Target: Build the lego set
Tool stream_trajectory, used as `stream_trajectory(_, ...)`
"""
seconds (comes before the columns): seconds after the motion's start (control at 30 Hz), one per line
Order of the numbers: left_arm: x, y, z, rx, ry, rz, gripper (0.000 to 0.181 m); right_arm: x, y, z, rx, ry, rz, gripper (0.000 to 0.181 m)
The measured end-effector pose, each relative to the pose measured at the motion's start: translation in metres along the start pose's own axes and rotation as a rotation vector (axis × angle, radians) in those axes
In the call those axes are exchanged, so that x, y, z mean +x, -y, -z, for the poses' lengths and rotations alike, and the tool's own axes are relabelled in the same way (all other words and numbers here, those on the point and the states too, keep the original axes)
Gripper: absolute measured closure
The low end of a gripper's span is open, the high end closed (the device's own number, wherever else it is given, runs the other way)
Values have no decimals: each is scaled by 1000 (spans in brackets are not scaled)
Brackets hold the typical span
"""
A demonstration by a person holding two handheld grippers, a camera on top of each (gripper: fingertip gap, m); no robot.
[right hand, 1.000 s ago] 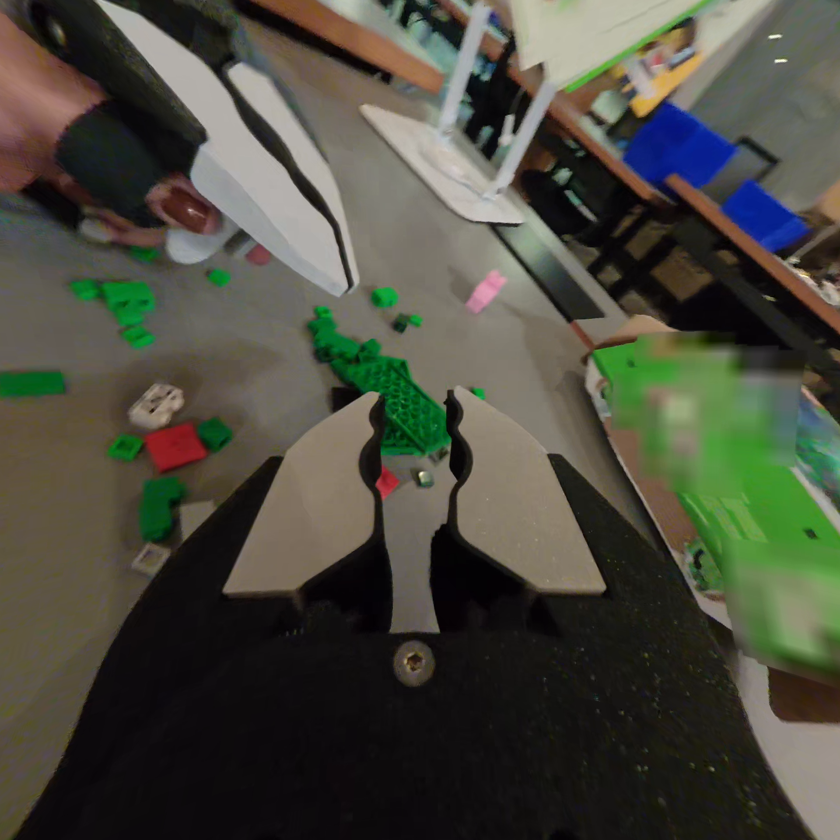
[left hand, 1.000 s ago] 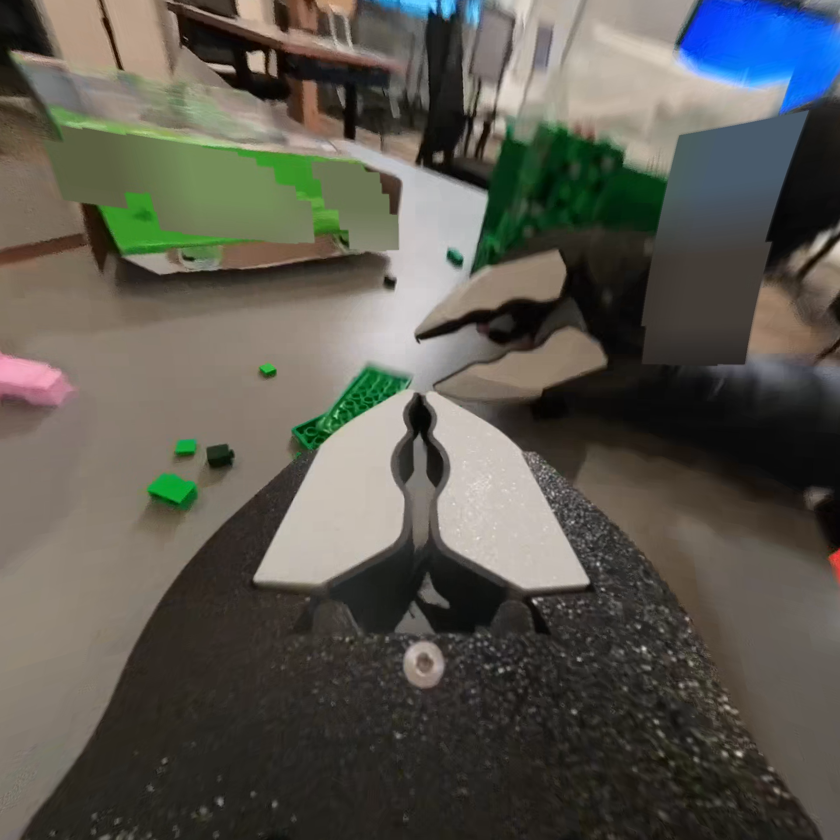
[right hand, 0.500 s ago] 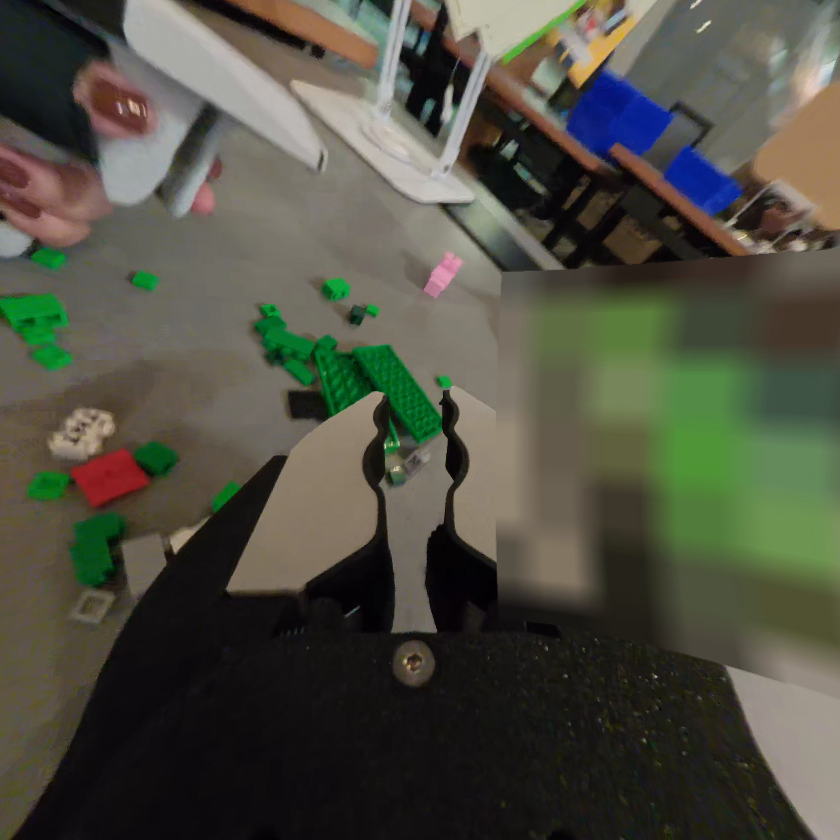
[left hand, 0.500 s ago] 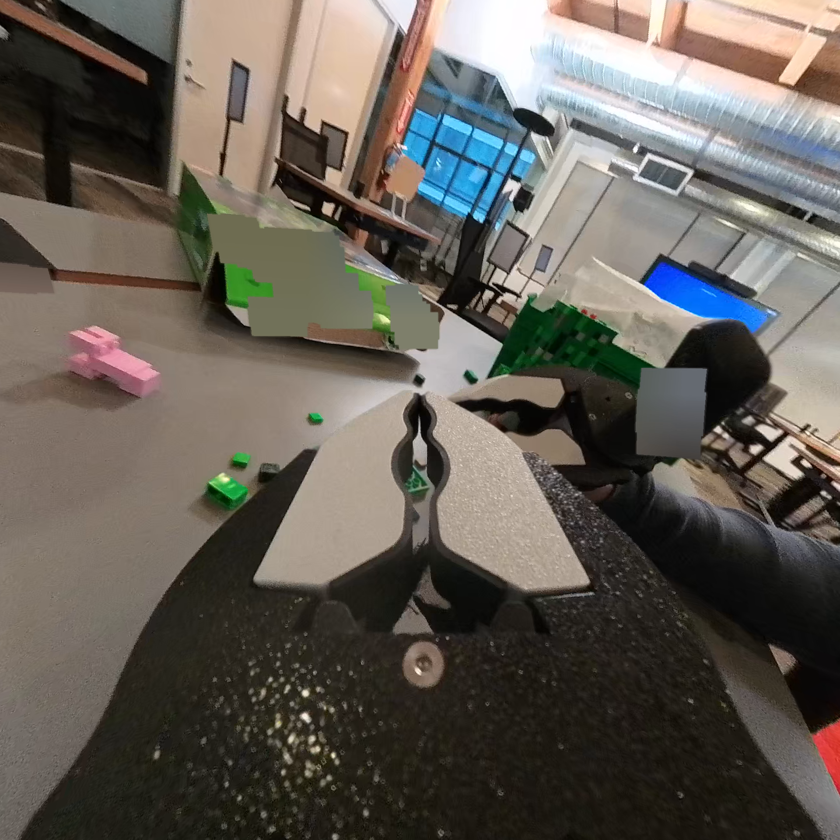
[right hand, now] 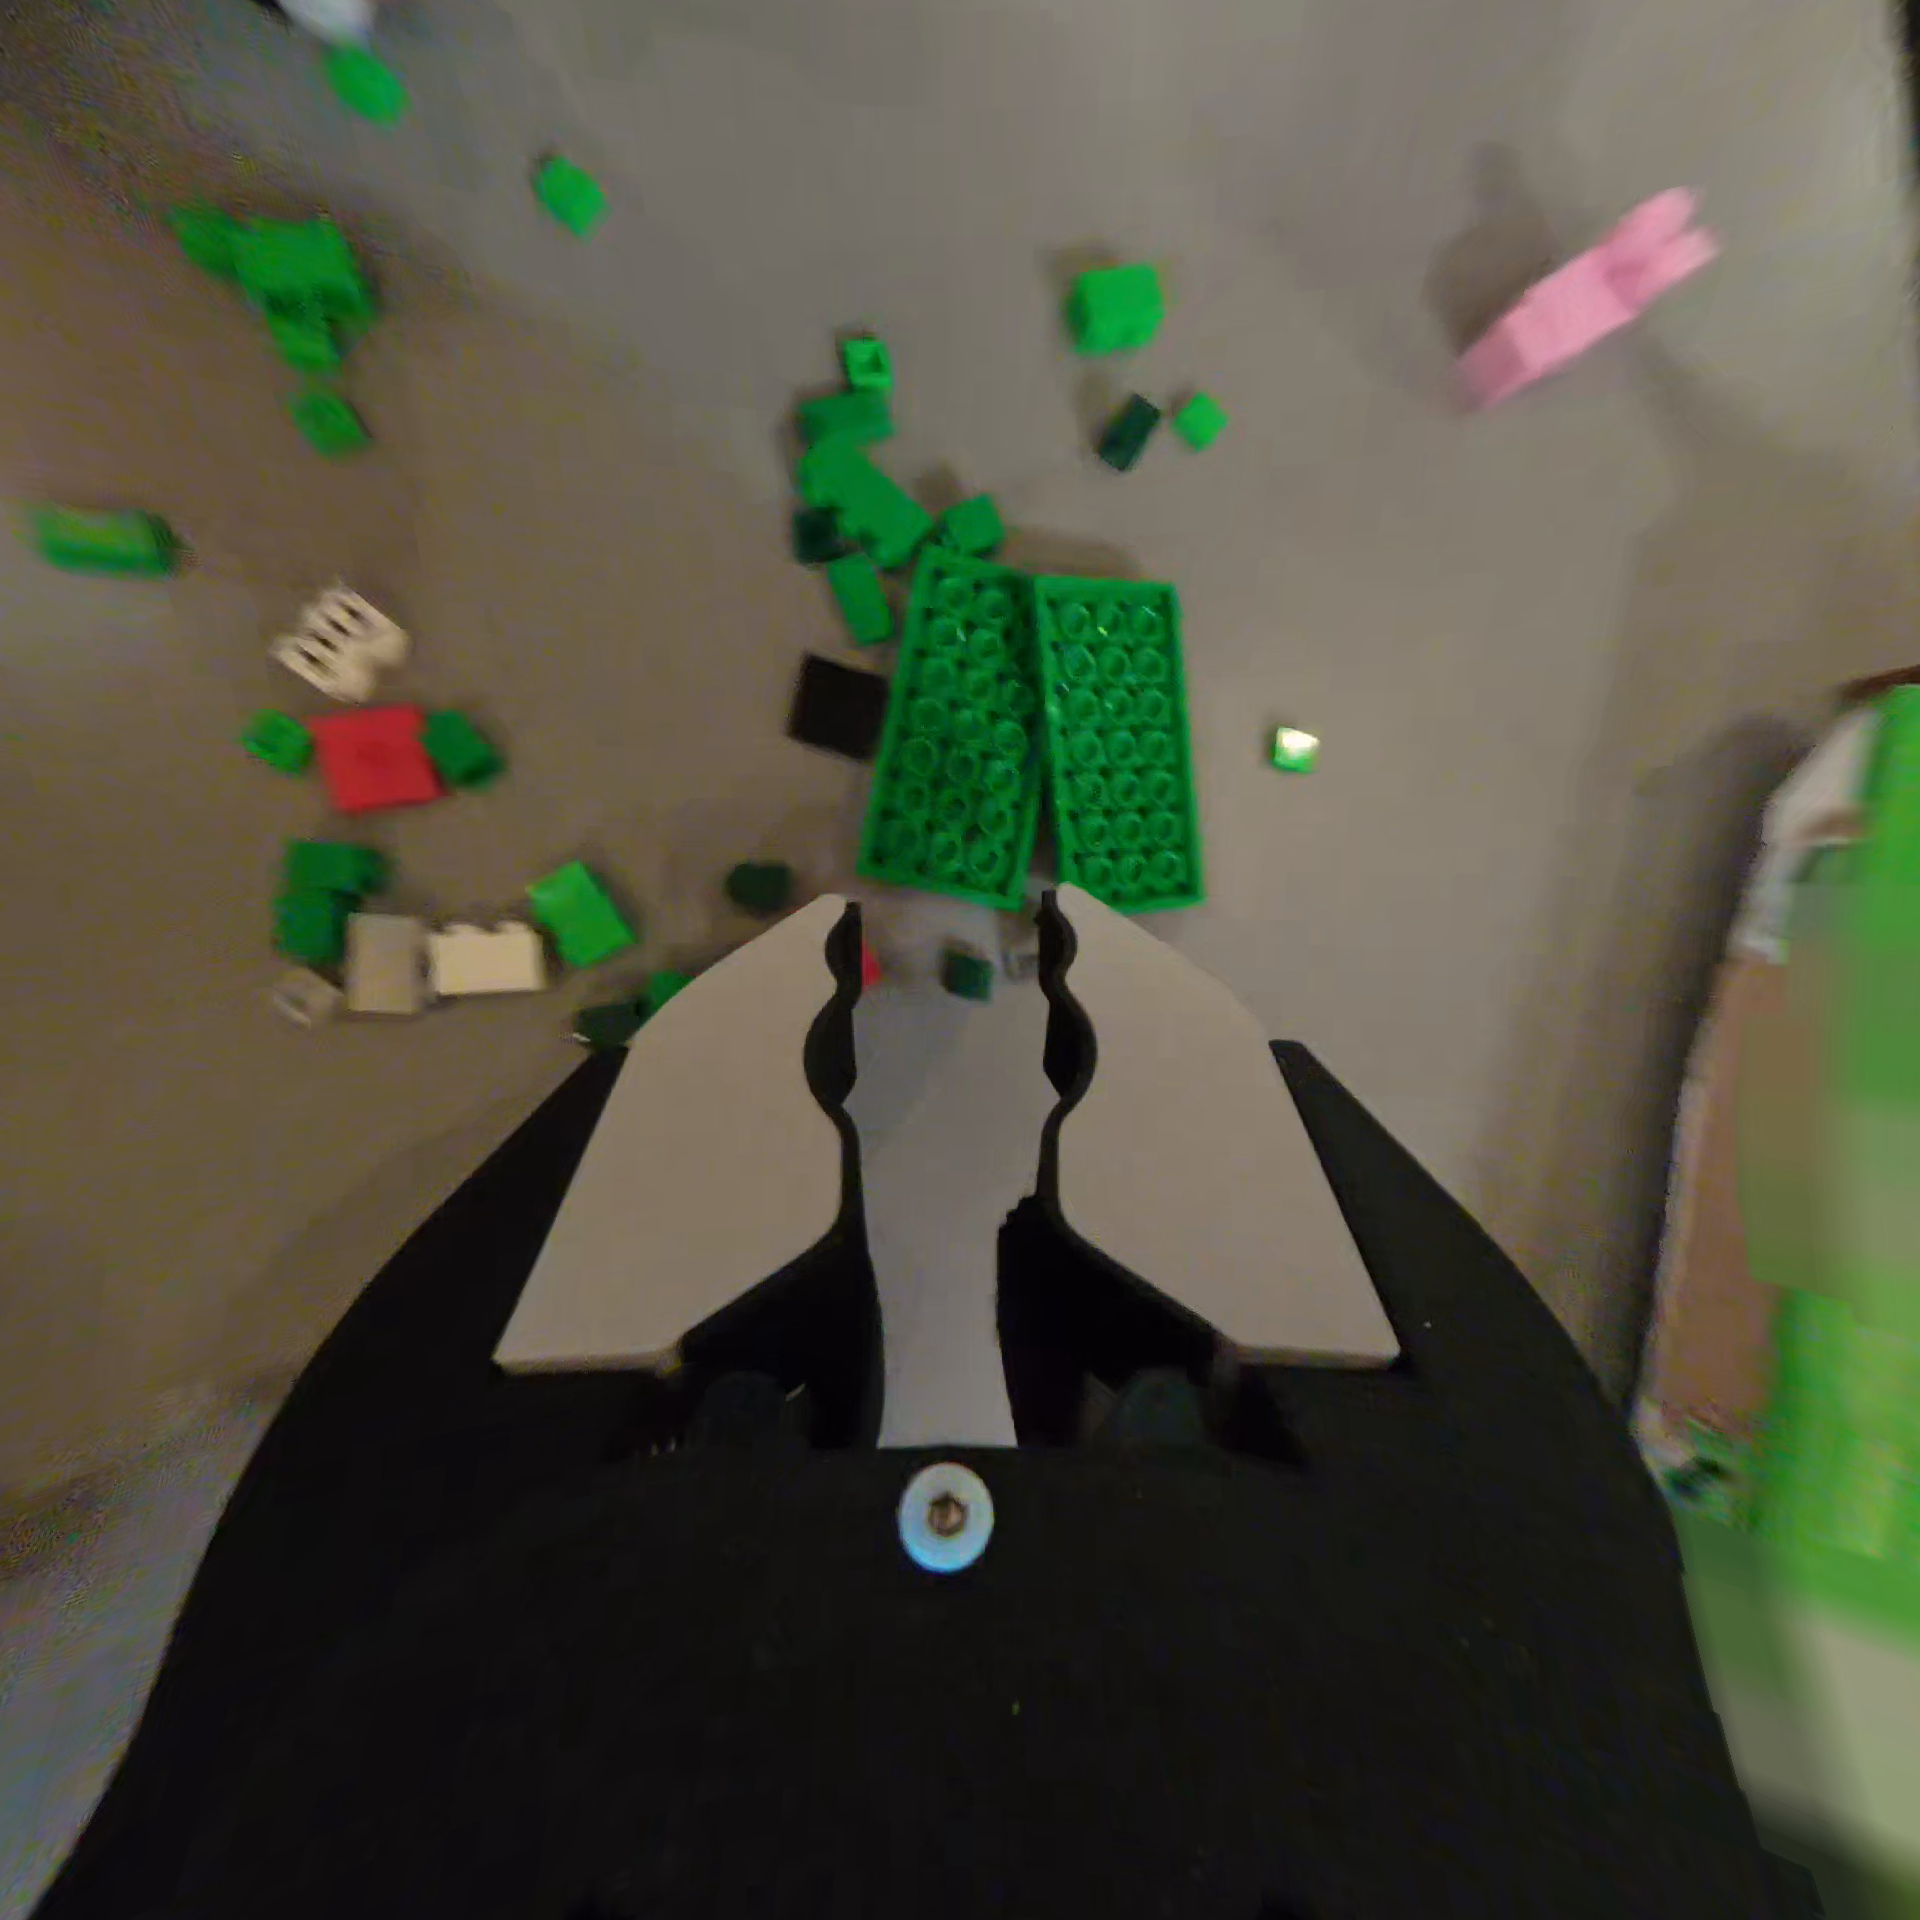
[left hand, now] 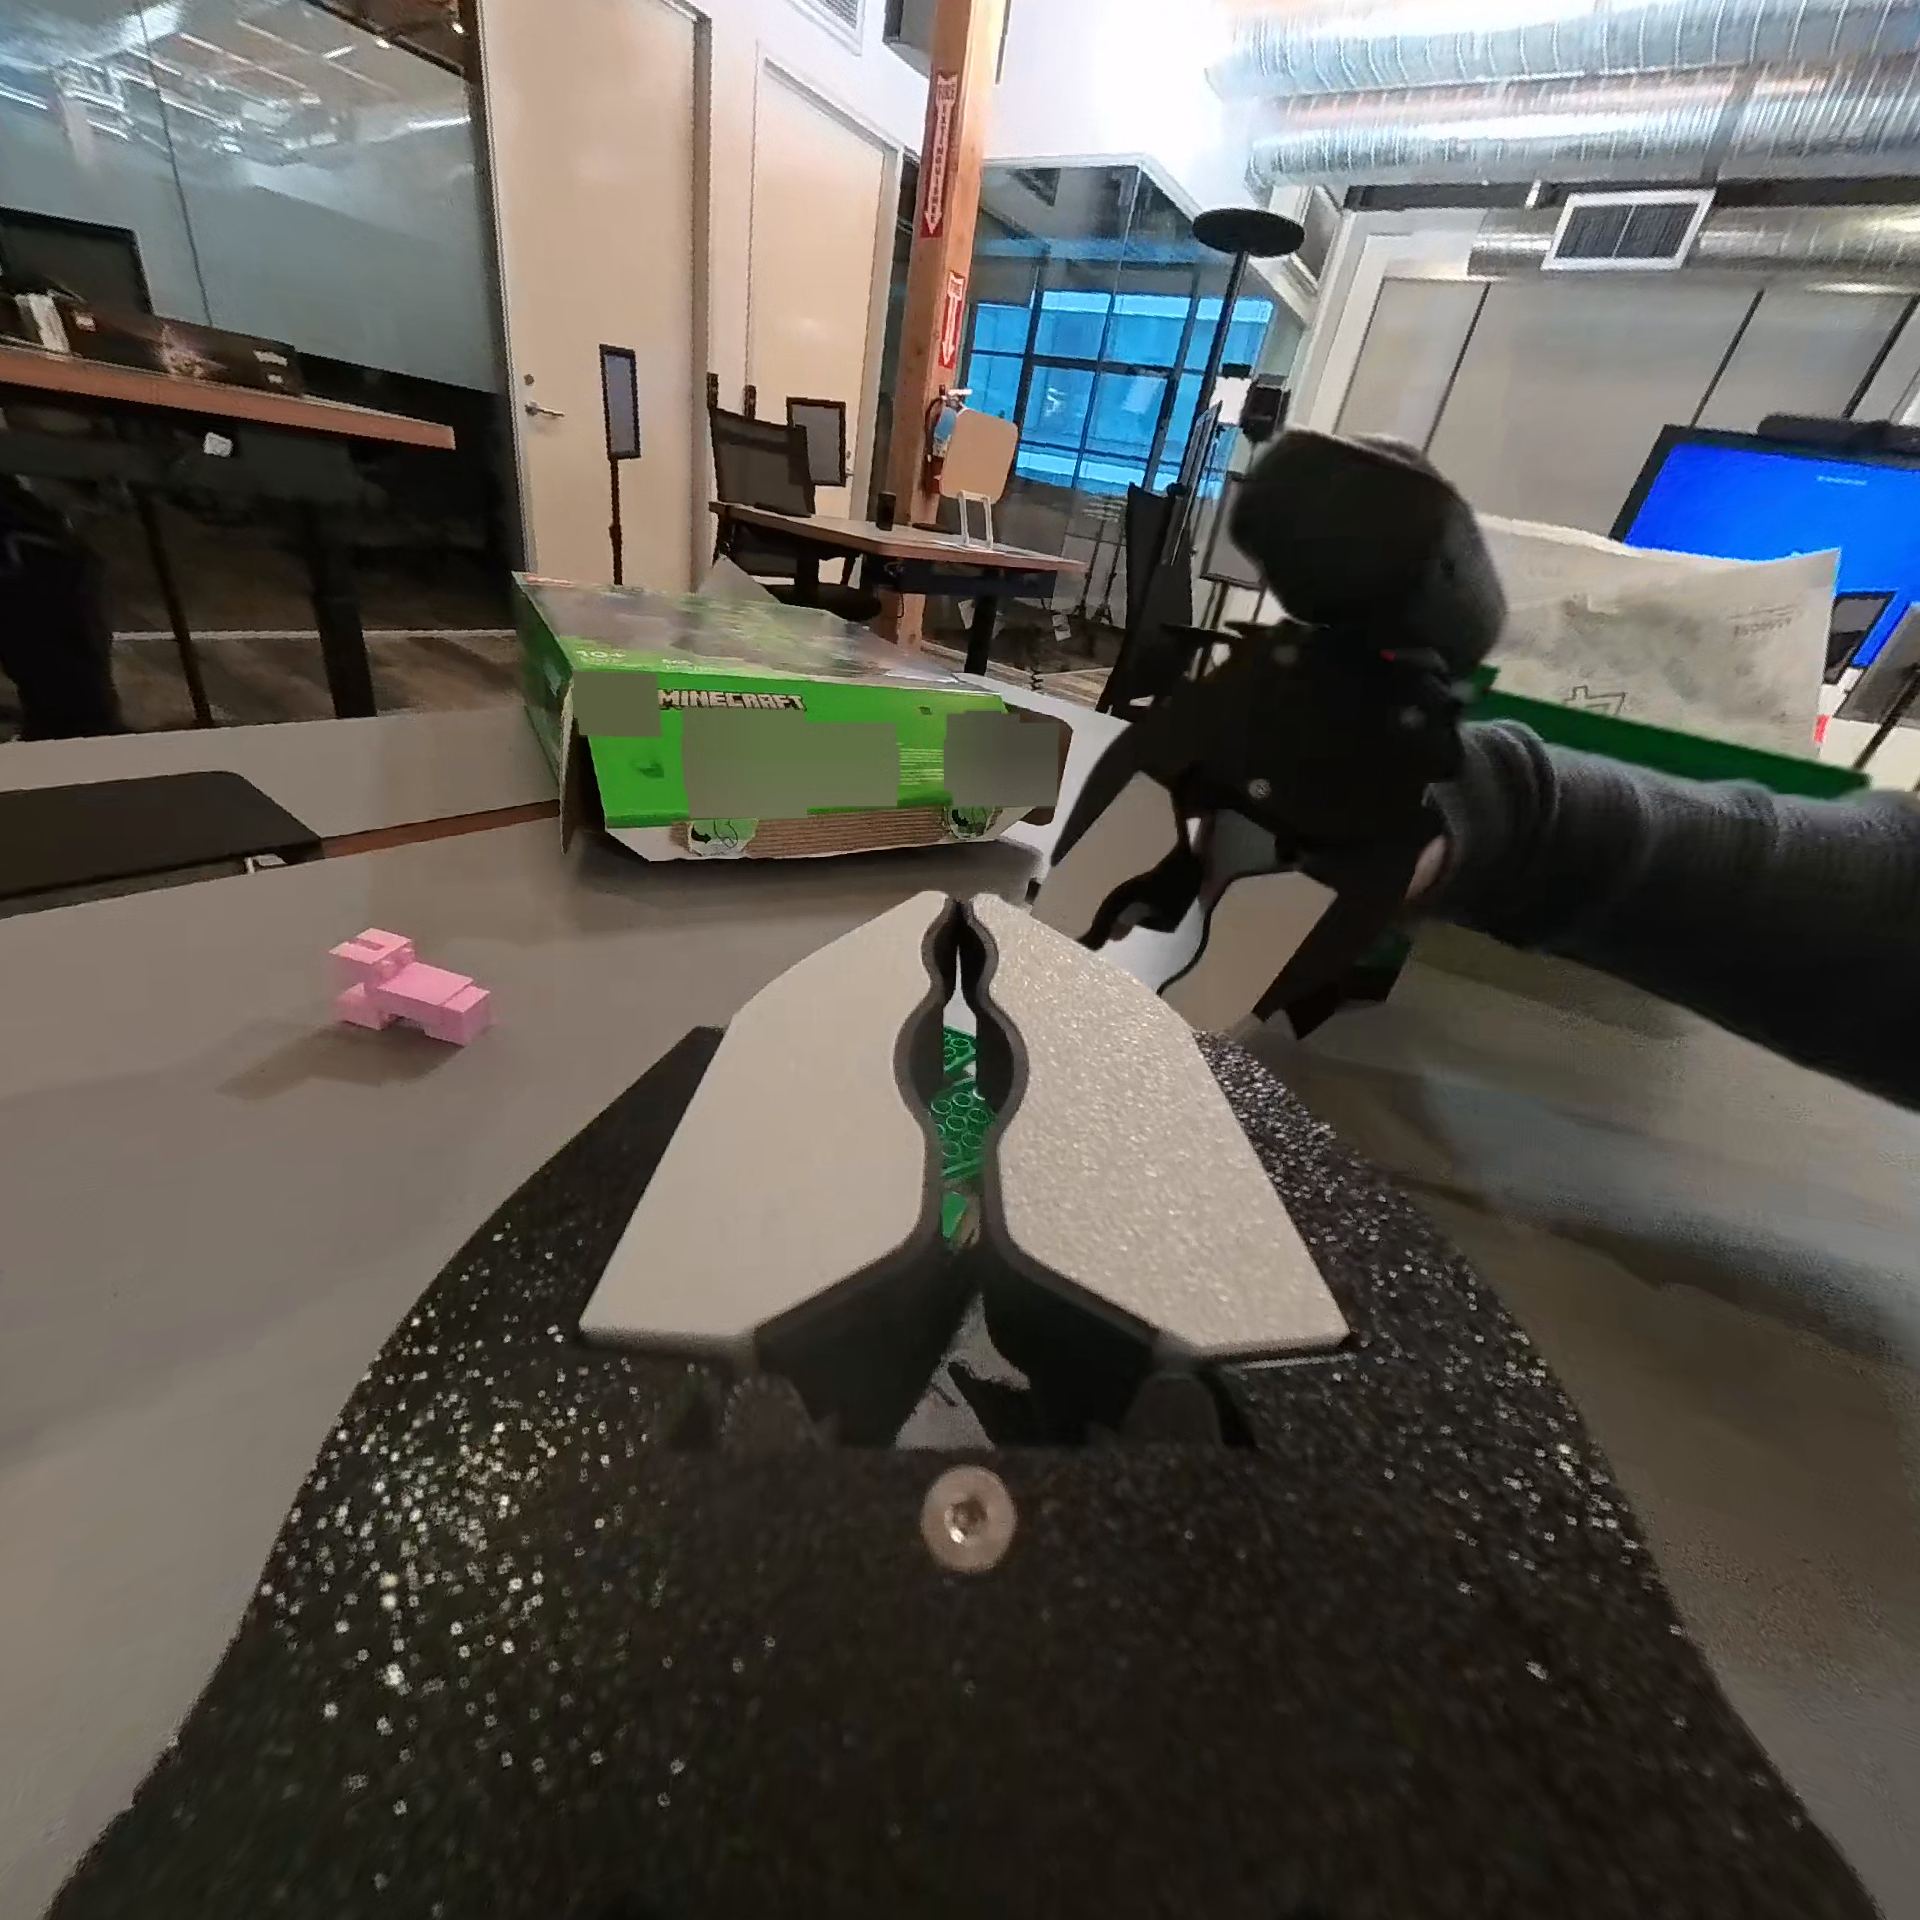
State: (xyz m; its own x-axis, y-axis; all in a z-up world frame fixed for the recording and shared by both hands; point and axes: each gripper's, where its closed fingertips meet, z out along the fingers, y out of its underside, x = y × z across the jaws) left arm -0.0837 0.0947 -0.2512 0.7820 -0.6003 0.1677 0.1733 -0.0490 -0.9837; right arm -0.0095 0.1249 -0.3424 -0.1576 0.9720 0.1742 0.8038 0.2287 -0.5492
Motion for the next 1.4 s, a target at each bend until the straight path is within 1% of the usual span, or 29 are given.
stream_trajectory(0.03,0,0,0,-2,-4,5,181,-5,4,-1,5,63,-40,149)
stream_trajectory(0.07,0,0,0,-3,-6,11,181,-7,2,-4,-20,88,-63,148)
stream_trajectory(0.13,-1,0,0,-3,-11,27,181,-2,-3,-10,-79,66,-55,141)
stream_trajectory(0.2,-3,0,0,-1,-13,43,181,1,-3,-14,-89,70,-86,132)
stream_trajectory(0.27,-4,0,0,-1,-15,57,181,-2,0,-17,-90,124,-157,125)
stream_trajectory(0.3,-4,0,1,-3,-16,62,181,-2,3,-19,-80,135,-178,128)
stream_trajectory(0.37,-5,-1,0,-12,-21,62,181,0,5,-22,-76,107,-167,145)
stream_trajectory(0.47,-5,1,1,-25,-32,7,181,-1,8,-23,-84,102,-169,148)
stream_trajectory(0.53,-5,1,3,-54,-38,-98,181,-1,7,-23,-73,119,-182,148)
stream_trajectory(0.57,-8,-2,3,-87,-21,-171,173,-1,7,-21,-62,144,-202,148)
stream_trajectory(0.6,-13,-7,3,-129,11,-257,157,-3,8,-18,-43,176,-226,148)
stream_trajectory(0.63,-16,-13,3,-178,33,-361,146,-5,11,-14,-21,215,-246,148)
stream_trajectory(0.67,-18,-19,3,-226,45,-473,137,-8,14,-9,-2,249,-260,148)
stream_trajectory(0.7,-16,-26,2,-270,37,-582,132,-11,18,-3,14,277,-264,148)
stream_trajectory(0.77,-5,-38,0,-323,-5,-754,132,-17,28,8,49,324,-258,148)
stream_trajectory(0.8,5,-43,-2,-334,-43,-814,136,-21,34,13,67,351,-255,148)
stream_trajectory(0.87,18,-51,-4,-354,-96,-879,143,-30,45,23,96,406,-249,148)
stream_trajectory(0.9,18,-53,-5,-365,-83,-909,145,-34,49,26,104,432,-244,148)
stream_trajectory(0.93,17,-53,-6,-373,-62,-944,152,-38,52,29,110,452,-240,148)
stream_trajectory(0.97,14,-52,-6,-373,-35,-980,164,-41,55,30,115,471,-236,148)
stream_trajectory(1.03,16,-48,-4,-353,-22,-1030,167,-45,58,31,120,488,-239,148)
stream_trajectory(1.07,16,-50,-3,-377,-37,-1006,169,-43,59,33,134,485,-248,148)
stream_trajectory(1.1,16,-54,-2,-412,-64,-926,175,-36,62,34,169,446,-266,149)
stream_trajectory(1.13,19,-52,-4,-398,-81,-789,175,-25,67,38,231,374,-282,144)
stream_trajectory(1.2,30,-41,-6,-345,-173,-450,175,-10,78,51,376,259,-302,133)
stream_trajectory(1.27,41,-25,-5,-265,-287,-91,175,-4,84,62,493,130,-304,130)
stream_trajectory(1.3,43,-19,-3,-239,-330,47,176,-3,84,64,520,55,-285,127)
stream_trajectory(1.33,42,-16,-2,-232,-354,131,176,-3,82,64,526,-27,-257,124)
stream_trajectory(1.4,38,-17,-2,-235,-346,186,176,-5,78,66,526,-182,-187,123)
